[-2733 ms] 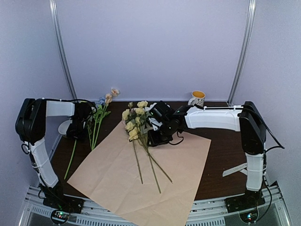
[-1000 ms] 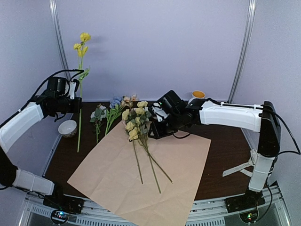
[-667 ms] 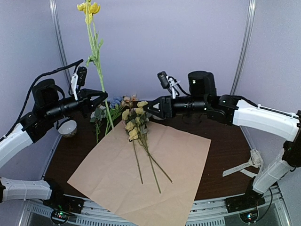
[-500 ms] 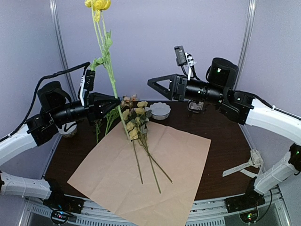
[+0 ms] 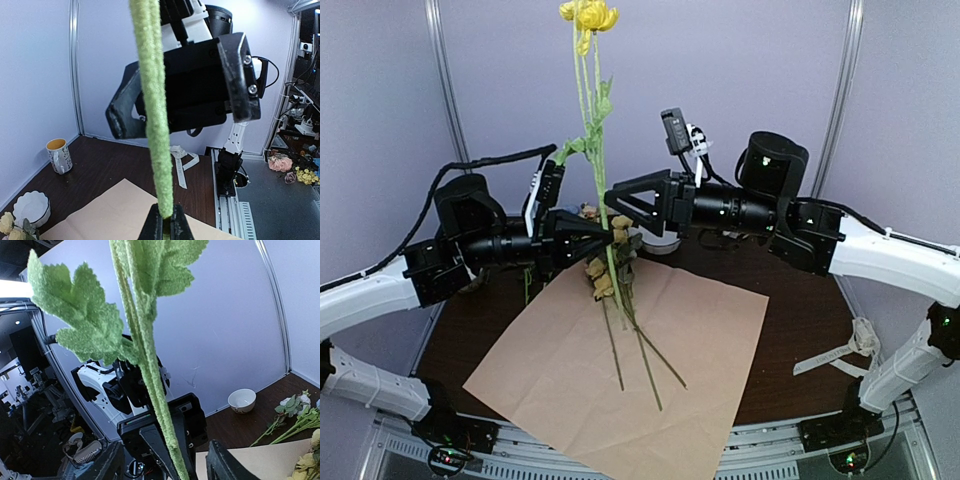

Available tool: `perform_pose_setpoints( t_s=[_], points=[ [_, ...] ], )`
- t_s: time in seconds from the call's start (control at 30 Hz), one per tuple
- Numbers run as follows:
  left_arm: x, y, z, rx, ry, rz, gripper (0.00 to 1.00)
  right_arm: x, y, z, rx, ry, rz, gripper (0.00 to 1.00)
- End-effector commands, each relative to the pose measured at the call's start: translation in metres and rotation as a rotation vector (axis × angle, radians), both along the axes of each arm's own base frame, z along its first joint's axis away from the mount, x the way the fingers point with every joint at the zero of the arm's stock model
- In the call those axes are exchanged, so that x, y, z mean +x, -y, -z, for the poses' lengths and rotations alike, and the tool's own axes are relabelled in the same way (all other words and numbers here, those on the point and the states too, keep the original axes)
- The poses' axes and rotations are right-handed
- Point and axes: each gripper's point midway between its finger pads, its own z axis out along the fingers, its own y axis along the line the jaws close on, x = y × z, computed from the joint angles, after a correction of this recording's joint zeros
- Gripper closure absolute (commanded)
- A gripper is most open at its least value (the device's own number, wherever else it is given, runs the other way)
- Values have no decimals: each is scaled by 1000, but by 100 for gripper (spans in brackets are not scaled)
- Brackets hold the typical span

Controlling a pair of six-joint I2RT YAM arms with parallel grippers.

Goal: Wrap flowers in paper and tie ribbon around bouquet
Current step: Pass from the left arm to the right, then place the fake flower on the flattened wrapping paper.

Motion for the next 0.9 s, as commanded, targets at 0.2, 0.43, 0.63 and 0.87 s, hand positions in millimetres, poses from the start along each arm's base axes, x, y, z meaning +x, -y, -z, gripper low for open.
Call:
perform_pose_setpoints(
  t_s=[0.2, 0.43, 0.63, 0.87],
  points=[
    [-3, 10, -20, -48, 37, 51, 100, 12, -8, 2, -31, -9, 50, 58],
    [-4, 12, -18, -44, 42, 58, 100, 19, -7, 8, -61, -20, 82, 100],
    [25, 8, 5, 52, -20, -105, 35, 69, 1, 48, -191, -195, 245, 100],
    [119, -46, 61, 290, -261, -519, 23, 117, -12, 164, -440, -580, 255, 100]
  ],
)
